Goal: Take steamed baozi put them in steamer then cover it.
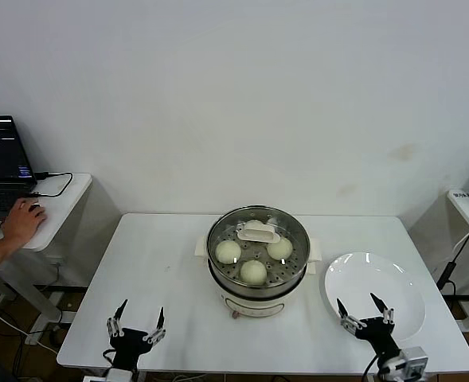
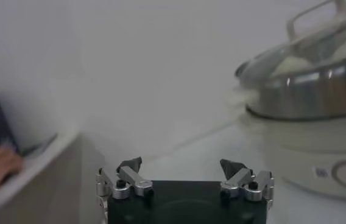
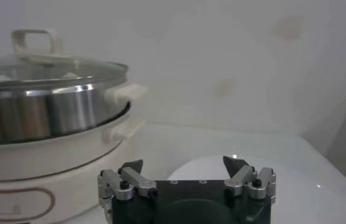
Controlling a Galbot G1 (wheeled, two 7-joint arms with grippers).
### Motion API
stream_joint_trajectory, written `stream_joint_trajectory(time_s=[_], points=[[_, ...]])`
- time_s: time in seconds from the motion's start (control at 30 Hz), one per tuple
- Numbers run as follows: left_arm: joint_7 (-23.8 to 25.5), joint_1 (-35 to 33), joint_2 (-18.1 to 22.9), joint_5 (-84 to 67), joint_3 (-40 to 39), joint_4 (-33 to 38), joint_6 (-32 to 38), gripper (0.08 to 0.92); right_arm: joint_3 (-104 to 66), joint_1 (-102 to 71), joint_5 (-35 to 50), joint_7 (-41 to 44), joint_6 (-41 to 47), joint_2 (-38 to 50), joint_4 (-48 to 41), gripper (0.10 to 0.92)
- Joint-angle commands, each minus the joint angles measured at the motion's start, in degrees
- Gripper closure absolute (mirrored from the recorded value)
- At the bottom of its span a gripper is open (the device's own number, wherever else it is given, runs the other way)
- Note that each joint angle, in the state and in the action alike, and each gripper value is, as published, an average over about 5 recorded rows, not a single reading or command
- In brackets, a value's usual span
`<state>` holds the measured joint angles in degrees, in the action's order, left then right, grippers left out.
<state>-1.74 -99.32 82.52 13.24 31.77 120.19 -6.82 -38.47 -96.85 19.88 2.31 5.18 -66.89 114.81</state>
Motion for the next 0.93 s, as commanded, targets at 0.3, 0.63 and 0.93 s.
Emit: stream_joint_trajectory(time_s=[0.3,0.63,0.93], points=[[-0.6,-2.8,-0.7,-3.3,1.1,0.4,2.3,0.177,-1.1,-1.6,-4.4,-1.4,1.2,-2.5,3.2,0.202],[0.0,-1.8,-1.4,-3.4,1.0,-0.4,2.9,0.177,-1.7,-1.7,-6.9,-1.3,0.2,-4.2,3.2,0.202],[0.7,-0.8,-1.1,-4.0,1.2,-0.8,2.8,0.177,-2.2,-1.7,-7.6,-1.3,-0.2,-4.5,2.8,0.202]])
